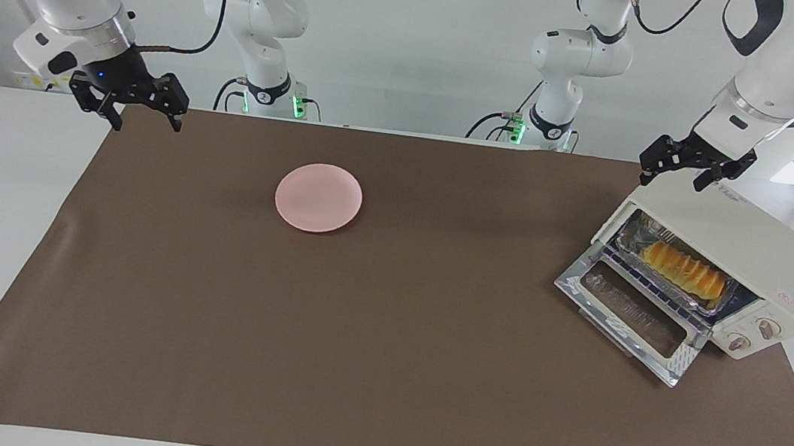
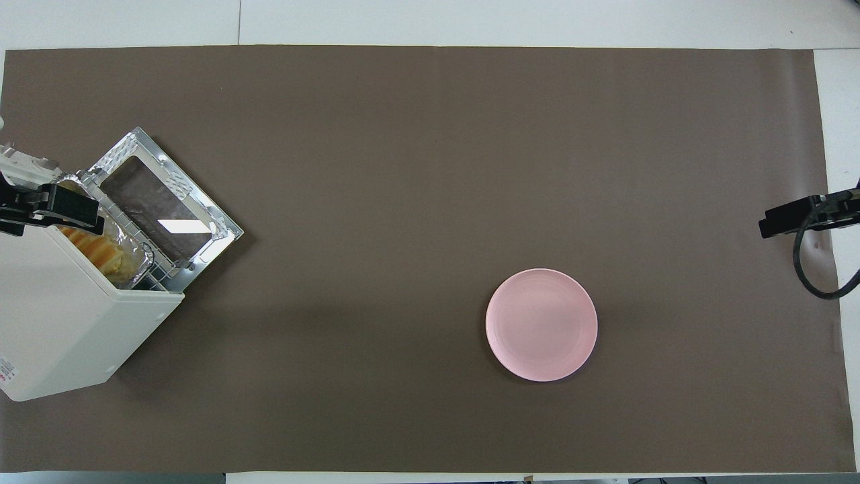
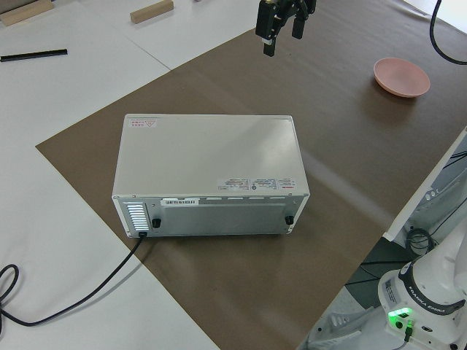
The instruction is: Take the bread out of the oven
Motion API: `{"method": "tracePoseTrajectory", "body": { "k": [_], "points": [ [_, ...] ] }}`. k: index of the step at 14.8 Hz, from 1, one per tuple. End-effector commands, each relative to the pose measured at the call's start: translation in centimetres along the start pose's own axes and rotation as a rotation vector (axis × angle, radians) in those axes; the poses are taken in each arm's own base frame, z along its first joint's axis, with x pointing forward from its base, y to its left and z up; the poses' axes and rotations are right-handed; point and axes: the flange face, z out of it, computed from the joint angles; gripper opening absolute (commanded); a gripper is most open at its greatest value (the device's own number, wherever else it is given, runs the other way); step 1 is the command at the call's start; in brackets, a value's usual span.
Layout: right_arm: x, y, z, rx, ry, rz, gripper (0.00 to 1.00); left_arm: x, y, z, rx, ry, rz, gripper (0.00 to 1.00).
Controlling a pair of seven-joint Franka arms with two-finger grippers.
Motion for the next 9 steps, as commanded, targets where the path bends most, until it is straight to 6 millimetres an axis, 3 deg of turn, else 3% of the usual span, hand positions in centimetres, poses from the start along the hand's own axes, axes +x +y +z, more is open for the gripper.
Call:
{"method": "tracePoseTrajectory", "body": {
  "k": [1,9],
  "points": [
    [-0.6,0.1,-0.29,0.003,-0.005,-0.012,1.0,-0.65,-0.11,0.05,-0.01,0.015,-0.013,1.0],
    [-0.59,0.02,-0.29,0.003,-0.005,-0.014,1.0,-1.16,0.62,-0.05,-0.007,-0.009,-0.002,1.0]
  ]
}}
